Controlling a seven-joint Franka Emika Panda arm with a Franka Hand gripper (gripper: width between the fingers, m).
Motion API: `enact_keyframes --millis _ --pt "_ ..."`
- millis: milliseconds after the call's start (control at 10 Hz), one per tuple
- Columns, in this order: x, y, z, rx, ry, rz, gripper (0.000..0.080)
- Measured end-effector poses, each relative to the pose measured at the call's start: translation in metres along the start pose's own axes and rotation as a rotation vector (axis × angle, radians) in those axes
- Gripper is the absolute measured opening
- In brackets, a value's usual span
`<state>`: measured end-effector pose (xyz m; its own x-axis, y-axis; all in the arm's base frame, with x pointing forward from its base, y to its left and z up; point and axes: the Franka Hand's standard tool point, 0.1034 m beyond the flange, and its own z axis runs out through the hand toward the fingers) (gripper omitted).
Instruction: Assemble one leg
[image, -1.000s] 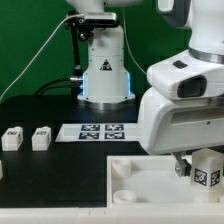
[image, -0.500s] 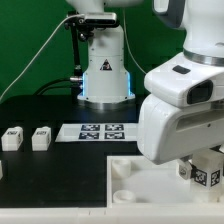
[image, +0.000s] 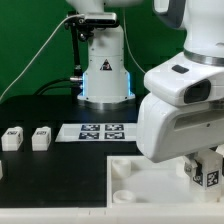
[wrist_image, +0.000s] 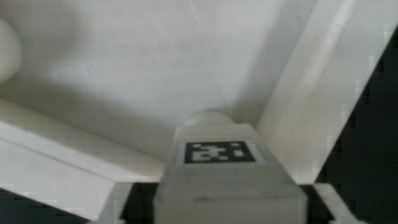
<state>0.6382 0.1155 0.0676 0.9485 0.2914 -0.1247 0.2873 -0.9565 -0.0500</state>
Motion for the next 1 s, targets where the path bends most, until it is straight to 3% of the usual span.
enact_keyframes --millis 100,400,700,1000 --pt "0.0004 -0.0009 0.0004 0.011 0.004 0.183 0.0289" --pt "0.0013 -0.0044 0.0003 0.013 0.003 0.591 0.0290" --pt "0.0027 -0.0052 -0.0001 0.040 -0.002 0.982 0.0290" --pt "0.0047 -0.0056 -0.0007 0.045 0.003 1.220 0.0290"
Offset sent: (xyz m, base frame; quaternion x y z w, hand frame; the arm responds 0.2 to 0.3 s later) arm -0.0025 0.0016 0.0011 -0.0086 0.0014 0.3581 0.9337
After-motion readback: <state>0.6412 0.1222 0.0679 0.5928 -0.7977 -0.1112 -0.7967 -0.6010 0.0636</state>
